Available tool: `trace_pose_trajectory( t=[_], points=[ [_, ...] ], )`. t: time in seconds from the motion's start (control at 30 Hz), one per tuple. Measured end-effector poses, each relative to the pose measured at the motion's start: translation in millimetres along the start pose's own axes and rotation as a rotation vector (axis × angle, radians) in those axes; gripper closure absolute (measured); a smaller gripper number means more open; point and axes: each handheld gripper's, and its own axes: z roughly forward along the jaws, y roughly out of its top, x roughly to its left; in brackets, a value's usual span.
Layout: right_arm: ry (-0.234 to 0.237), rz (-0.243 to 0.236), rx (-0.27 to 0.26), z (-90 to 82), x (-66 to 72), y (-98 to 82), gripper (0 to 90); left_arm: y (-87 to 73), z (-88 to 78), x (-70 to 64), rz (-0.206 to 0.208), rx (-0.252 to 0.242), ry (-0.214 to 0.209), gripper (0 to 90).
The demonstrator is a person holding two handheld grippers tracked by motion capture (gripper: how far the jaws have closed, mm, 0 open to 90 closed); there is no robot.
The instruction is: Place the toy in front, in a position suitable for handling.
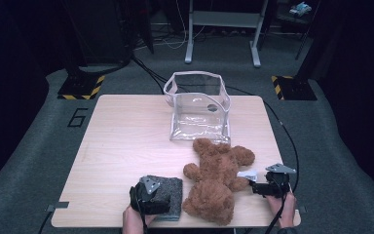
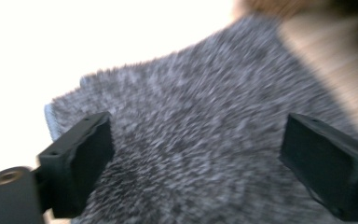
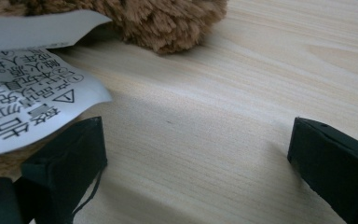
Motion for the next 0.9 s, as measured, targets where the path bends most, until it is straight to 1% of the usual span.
trace_pose_trajectory(
  t=[0.03,0.07,0.1,0.13,0.17,0.23,0.27,0.33,0.37,0.43,0.47,0.53,0.57,0.6,0.7,0.73,0.77,0.83,0.87,0.9],
  points=[
    [0.0,0.0,0.0,-0.1,0.1,-0.1,3.9,-0.2,0.0,-1.6,0.005,0.001,-0.004,15.4],
    [0.0,-0.003,-0.002,-0.2,0.2,-0.1,4.0,-1.8,3.6,-2.5,0.003,0.015,-0.001,15.1],
    [0.001,-0.002,-0.001,-0.2,0.2,-0.1,4.1,-3.2,6.7,-2.5,-0.004,0.022,-0.005,17.0],
    [0.001,-0.004,-0.001,-0.3,0.2,-0.2,4.1,-5.4,10.5,-2.7,-0.003,0.034,-0.006,19.5],
    [0.001,-0.005,0.0,-0.4,0.5,-0.3,4.0,-8.7,15.8,-1.8,0.002,0.046,0.0,23.9],
    [0.001,-0.006,0.0,-0.3,0.1,-0.3,4.1,-12.4,17.2,-0.2,0.012,0.018,-0.005,25.2],
    [0.002,-0.005,0.0,-0.2,0.1,-0.3,4.1,-12.6,17.7,-1.0,0.01,0.012,0.003,25.7],
    [0.001,-0.003,0.001,-0.4,0.4,-0.4,4.1,-13.9,17.5,-1.0,0.008,0.002,0.006,26.8],
    [0.001,-0.003,0.001,-0.3,0.4,-0.4,4.1,-14.3,17.4,-1.3,0.002,-0.001,0.009,28.5],
    [0.001,-0.003,0.001,-0.3,0.3,-0.4,4.1,-15.5,16.2,-1.7,0.007,-0.001,0.015,29.8],
    [0.001,-0.003,0.0,-0.3,0.3,-0.4,4.1,-16.7,15.3,-1.9,0.003,-0.009,0.017,31.8],
    [0.001,-0.003,0.0,-0.3,0.3,-0.4,4.1,-19.0,14.9,-1.7,0.003,-0.033,0.022,36.7],
    [0.001,-0.003,0.0,-0.3,0.2,-0.4,4.1,-20.1,14.7,-1.0,0.001,-0.044,0.02,44.5],
    [0.001,-0.003,0.0,-0.3,0.2,-0.4,4.1,-20.9,14.2,-0.2,0.005,-0.052,0.021,44.5],
    [0.0,0.0,-0.002,-0.1,0.2,-0.2,4.1,-22.6,13.0,1.8,0.027,-0.069,0.022,60.9],
    [0.0,-0.001,-0.002,-0.1,0.1,-0.2,4.1,-22.3,12.4,1.5,0.038,-0.065,0.02,64.9],
    [0.0,-0.001,-0.002,-0.1,0.1,-0.2,4.1,-21.7,12.4,1.0,0.051,-0.062,0.016,68.1],
    [-0.001,0.0,-0.002,-0.1,0.1,-0.1,4.1,-20.9,12.1,1.2,0.062,-0.055,0.0,72.0],
    [-0.001,0.0,-0.002,0.0,0.0,-0.1,4.2,-21.4,12.6,1.6,0.068,-0.067,-0.001,73.3],
    [-0.002,0.001,-0.002,0.0,0.0,0.0,4.2,-21.8,12.4,1.9,0.063,-0.069,-0.001,74.3]
  ],
)
